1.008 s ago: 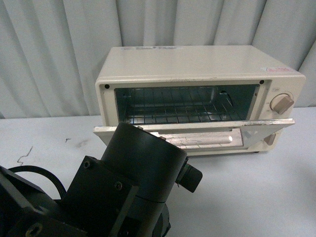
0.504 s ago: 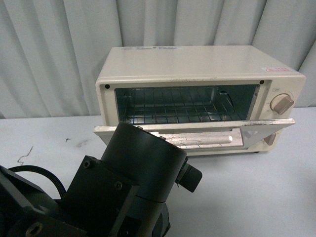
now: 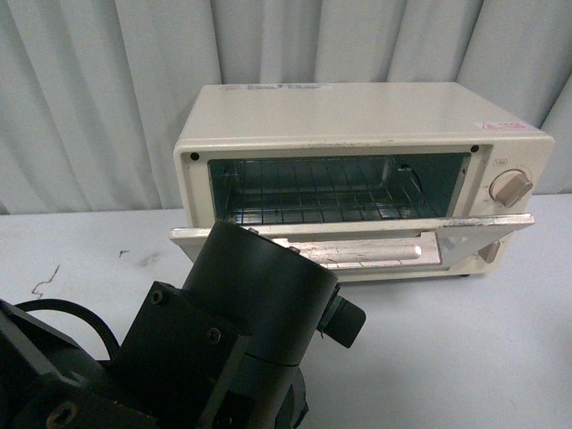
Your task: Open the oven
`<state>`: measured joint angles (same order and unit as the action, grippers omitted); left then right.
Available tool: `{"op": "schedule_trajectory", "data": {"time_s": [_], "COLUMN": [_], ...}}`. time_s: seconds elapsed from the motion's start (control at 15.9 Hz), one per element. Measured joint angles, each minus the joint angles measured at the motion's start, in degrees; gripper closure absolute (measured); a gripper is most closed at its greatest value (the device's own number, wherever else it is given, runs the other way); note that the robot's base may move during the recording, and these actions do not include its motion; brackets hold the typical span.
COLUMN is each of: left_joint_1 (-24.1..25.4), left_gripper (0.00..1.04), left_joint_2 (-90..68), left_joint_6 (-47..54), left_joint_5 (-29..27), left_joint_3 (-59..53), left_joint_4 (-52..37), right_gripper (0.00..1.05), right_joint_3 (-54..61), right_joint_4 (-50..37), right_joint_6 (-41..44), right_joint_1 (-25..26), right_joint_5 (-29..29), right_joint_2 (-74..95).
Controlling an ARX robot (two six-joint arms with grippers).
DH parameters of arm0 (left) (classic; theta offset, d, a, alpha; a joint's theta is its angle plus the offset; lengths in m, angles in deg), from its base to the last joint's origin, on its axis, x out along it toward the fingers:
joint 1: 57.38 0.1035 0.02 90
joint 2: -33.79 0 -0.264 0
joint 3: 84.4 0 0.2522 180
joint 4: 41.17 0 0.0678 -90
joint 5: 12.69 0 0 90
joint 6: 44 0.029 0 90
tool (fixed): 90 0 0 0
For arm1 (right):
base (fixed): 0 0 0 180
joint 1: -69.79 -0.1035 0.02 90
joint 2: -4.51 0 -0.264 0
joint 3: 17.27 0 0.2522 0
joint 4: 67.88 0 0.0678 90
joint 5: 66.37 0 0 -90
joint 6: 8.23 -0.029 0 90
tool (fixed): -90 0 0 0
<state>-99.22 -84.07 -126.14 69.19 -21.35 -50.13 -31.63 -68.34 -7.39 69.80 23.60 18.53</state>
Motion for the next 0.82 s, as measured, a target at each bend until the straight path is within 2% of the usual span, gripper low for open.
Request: {"op": "schedule_trajectory", "data": {"time_s": [0.31,0.38,0.44,0.76,0.82], "left_joint_1": [0.0,0.0,0.0,0.0,0.0], "left_gripper": [0.07,0.07,0.07,0.07,0.07], "left_joint_2": [0.0,0.0,0.0,0.0,0.0], "left_joint_6": [0.0,0.0,0.0,0.0,0.0], "left_joint_5": [0.0,0.0,0.0,0.1,0.1], "left_joint_3": [0.0,0.0,0.0,0.0,0.0], "left_joint_4": [0.0,0.0,0.0,0.0,0.0], "right_gripper": [1.03,1.03,1.03,1.03,0.96], "right_joint_3": [0.0,0.0,0.0,0.0,0.0], "right_joint_4": [4.8,11.6,14.3,14.4,14.4], "right_joint_6": [0.0,0.0,0.0,0.0,0.0], "right_joint_1": [0.0,0.0,0.0,0.0,0.0], "right_joint_5": [0.0,0.0,0.1,0.0,0.0], "right_joint_2": [-4.4,-8.6,-13.5,-13.9,-13.9]}}
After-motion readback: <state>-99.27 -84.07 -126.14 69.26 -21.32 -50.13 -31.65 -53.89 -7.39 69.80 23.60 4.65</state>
